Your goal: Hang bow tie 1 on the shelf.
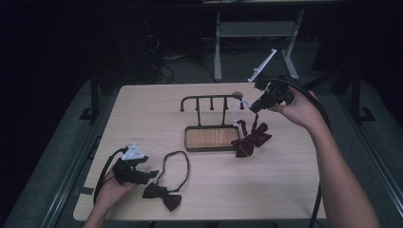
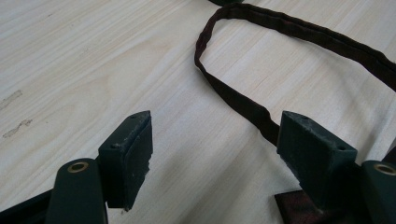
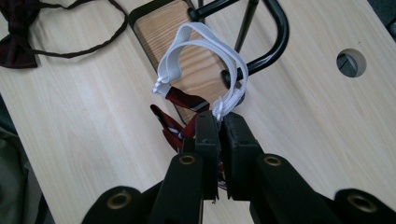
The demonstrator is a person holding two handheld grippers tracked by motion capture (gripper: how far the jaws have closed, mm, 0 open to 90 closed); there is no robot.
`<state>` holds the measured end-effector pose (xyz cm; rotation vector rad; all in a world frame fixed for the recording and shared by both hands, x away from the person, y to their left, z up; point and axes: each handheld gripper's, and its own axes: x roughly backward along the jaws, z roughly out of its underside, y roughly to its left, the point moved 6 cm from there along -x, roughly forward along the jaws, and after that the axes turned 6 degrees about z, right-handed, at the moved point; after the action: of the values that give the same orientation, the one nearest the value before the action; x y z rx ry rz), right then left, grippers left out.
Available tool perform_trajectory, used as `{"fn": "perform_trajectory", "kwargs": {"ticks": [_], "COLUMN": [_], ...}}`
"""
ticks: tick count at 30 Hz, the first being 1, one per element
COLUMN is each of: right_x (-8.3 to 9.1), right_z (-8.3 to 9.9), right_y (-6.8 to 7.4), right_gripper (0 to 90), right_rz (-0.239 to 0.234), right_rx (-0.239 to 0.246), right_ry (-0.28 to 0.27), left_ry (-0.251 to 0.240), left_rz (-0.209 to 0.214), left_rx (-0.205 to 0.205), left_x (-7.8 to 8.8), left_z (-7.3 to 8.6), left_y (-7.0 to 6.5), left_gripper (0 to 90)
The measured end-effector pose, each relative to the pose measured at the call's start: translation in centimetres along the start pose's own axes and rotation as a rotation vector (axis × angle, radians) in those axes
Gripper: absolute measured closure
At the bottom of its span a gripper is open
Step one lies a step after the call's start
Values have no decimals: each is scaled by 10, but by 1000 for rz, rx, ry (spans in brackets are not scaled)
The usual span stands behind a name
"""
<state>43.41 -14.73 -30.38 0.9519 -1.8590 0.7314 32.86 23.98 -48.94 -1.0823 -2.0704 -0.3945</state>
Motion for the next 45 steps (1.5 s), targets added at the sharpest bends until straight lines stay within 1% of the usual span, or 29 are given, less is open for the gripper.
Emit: {"fn": "perform_trajectory", "kwargs": {"ticks": [9, 12, 20, 29, 36, 41, 45], "right_x": [-6, -7, -16, -22, -25, -24, -24], "right_z": [-3, -3, 2, 4, 7, 8, 11], "right_y": [-17, -19, -30, -34, -35, -33, -31], "right_gripper": [851, 851, 851, 844, 831, 825, 810], "right_rz": [-1, -3, -6, -5, -9, -13, -26], "right_rx": [-36, -42, -76, -88, -92, -89, -85], "right_ry": [13, 17, 30, 36, 42, 33, 23], "left_ry": [2, 2, 4, 5, 4, 5, 5], "left_rz": [2, 3, 6, 6, 5, 4, 1], "left_rx": [2, -1, -3, -1, 0, 0, -3], "left_x": [0, -1, -1, -3, -3, -2, -2], "left_z": [0, 0, 0, 1, 1, 1, 1], "left_y": [-1, -1, -2, -2, -3, -2, -2], "left_gripper": [270, 270, 270, 269, 269, 270, 269]}}
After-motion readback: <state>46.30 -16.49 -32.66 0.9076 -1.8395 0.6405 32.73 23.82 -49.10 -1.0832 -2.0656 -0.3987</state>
